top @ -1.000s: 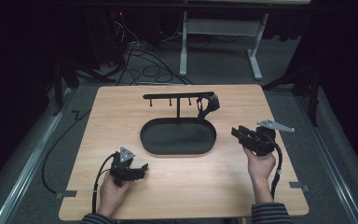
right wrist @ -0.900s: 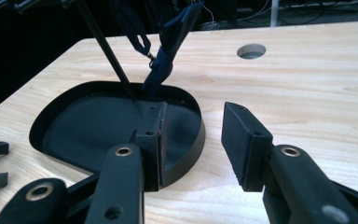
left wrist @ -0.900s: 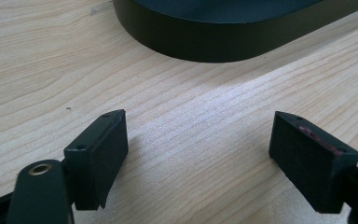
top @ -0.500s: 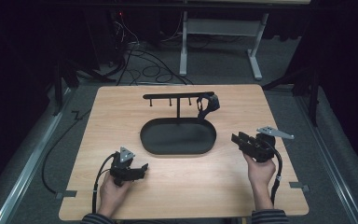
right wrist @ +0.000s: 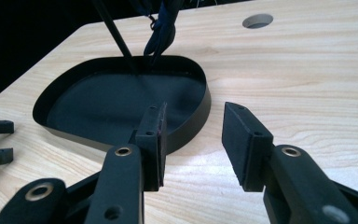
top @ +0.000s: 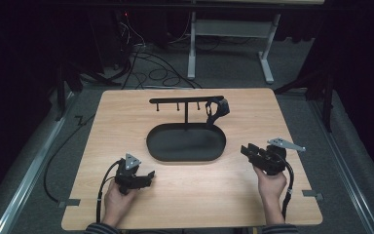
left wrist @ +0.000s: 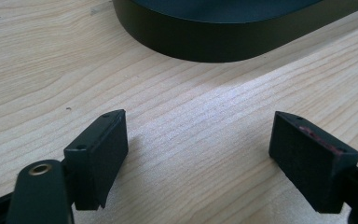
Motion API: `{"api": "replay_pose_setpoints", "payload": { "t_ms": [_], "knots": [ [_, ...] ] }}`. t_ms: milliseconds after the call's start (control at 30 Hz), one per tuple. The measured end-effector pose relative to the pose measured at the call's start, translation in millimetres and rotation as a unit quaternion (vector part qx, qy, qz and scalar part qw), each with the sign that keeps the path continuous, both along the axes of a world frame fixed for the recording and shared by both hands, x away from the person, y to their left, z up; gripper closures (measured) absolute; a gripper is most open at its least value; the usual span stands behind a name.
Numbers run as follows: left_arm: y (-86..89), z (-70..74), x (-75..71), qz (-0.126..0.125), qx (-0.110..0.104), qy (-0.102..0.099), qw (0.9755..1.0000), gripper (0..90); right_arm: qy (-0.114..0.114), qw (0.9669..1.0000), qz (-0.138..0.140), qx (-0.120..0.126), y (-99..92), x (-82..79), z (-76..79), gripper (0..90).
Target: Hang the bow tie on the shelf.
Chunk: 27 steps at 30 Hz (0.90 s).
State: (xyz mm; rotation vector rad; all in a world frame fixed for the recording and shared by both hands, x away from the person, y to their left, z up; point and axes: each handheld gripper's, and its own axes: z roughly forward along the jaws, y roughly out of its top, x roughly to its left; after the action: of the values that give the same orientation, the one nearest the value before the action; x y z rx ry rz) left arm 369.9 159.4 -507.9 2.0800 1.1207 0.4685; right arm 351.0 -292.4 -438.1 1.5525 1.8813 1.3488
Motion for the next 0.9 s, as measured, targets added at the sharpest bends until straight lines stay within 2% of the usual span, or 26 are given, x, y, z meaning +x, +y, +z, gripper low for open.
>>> {"api": "replay_pose_setpoints", "payload": {
  "t_ms": [333, 900],
  "knots": [
    [0.0, 0.0, 0.0, 0.000, 0.000, 0.000, 1.0000, 19.9, 0.012, 0.9999, 0.011, 0.003, 6.9, -3.5, -10.7, 62.0],
    [0.0, 0.0, 0.0, 0.000, 0.000, 0.000, 1.0000, 19.9, 0.021, 0.9996, 0.018, 0.010, 12.8, -11.8, -28.9, 61.9]
  ]
}}
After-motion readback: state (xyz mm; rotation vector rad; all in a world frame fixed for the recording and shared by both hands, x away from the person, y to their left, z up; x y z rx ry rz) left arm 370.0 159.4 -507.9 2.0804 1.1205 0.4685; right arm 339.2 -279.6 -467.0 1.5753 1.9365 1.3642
